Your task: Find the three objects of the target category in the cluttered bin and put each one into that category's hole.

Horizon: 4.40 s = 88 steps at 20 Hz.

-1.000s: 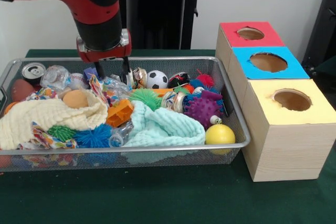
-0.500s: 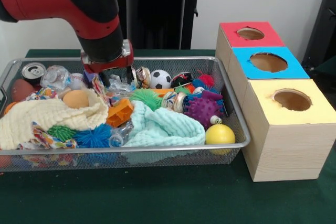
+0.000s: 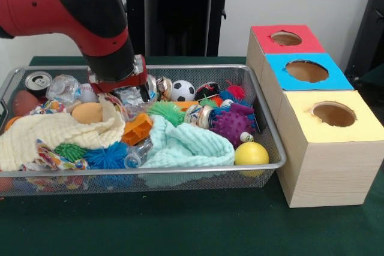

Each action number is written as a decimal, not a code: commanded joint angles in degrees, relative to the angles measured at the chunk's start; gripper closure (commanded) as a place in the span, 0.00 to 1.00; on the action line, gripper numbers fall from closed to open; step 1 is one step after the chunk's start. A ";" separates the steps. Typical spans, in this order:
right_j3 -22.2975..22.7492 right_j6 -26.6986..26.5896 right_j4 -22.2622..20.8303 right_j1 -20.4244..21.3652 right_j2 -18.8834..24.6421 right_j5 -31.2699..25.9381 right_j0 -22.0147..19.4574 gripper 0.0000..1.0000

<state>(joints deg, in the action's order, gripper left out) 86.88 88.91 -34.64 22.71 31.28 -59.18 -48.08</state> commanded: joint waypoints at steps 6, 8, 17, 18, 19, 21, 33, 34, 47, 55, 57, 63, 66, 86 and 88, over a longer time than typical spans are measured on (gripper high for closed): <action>-9.53 -23.43 -4.91 -0.23 4.37 -7.47 2.03 0.00; -9.85 -23.80 -5.17 0.20 4.44 -7.80 2.26 0.00; -12.94 -25.47 -6.15 -0.53 4.73 -10.39 3.39 0.00; -11.90 -24.73 -5.95 -0.92 4.64 -9.42 2.94 0.00; -10.60 -23.81 -5.77 -1.18 4.53 -8.09 2.41 0.00; -7.33 -21.79 -5.49 -1.15 4.20 -5.56 1.30 0.00; 7.36 -14.76 -3.83 5.43 2.60 -5.34 -2.27 0.00; 7.85 -14.65 -3.70 5.97 2.71 -5.70 -2.42 0.00; 8.04 -13.39 -4.65 -1.08 2.95 -1.63 -2.95 0.00; 7.60 -12.40 -5.47 -3.38 3.47 2.17 -3.45 0.00; 7.80 -12.06 -5.61 -3.65 3.64 3.58 -3.74 0.00; 2.68 -15.58 -6.18 -0.98 4.68 -1.38 -2.22 0.00; 0.49 -17.83 -6.33 1.35 5.18 -4.74 -1.36 0.00; -4.88 -21.56 -6.77 0.56 5.53 -7.06 1.50 0.00; -4.54 -21.10 -6.76 -0.06 5.43 -6.32 1.39 0.00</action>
<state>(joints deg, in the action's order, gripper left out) 85.44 86.40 -38.76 26.01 34.39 -63.85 -46.80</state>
